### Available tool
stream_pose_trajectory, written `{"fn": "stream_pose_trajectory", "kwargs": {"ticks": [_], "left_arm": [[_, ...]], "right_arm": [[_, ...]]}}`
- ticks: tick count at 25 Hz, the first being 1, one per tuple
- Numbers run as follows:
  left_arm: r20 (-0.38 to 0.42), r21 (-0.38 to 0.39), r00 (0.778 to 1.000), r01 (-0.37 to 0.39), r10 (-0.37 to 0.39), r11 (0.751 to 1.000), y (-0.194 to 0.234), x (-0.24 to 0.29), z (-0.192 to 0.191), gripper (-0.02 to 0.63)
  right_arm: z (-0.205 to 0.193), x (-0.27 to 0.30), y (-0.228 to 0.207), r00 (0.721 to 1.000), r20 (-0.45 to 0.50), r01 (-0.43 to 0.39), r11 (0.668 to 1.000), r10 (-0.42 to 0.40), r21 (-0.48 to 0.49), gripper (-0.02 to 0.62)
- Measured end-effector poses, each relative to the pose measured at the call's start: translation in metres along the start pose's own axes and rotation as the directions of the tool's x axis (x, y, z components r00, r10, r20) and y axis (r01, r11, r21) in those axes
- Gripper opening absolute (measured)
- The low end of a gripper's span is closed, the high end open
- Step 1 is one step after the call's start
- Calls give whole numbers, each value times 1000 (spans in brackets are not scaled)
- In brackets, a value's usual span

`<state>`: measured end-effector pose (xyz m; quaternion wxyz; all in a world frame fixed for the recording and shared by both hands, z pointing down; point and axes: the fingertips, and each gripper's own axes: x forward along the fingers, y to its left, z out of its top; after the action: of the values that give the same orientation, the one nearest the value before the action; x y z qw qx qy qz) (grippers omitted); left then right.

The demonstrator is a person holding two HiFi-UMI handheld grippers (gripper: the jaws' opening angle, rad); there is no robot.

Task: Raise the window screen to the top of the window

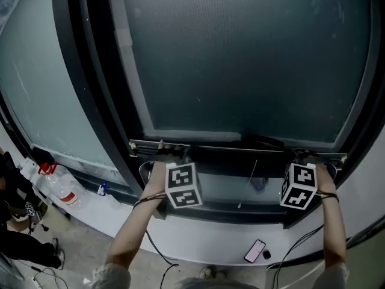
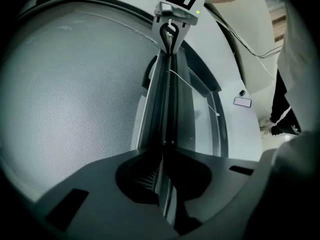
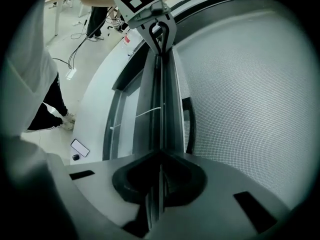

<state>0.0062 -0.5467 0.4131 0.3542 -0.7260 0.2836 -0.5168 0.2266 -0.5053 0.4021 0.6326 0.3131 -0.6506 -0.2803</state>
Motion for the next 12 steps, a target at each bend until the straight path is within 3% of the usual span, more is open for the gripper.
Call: {"fn": "stream_pose_trajectory", "kwargs": {"ticks": [4,12], "left_arm": [[-29,21,999,-35,36,999,18,-11,2,26],[-21,58,976,-216,217,975,91,-47,19,26]], "right_arm": [[3,-12,-17,999,-15,41,999,-41,-35,20],[6,-57,-84,977,6,215,976,-215,-22,20]]}}
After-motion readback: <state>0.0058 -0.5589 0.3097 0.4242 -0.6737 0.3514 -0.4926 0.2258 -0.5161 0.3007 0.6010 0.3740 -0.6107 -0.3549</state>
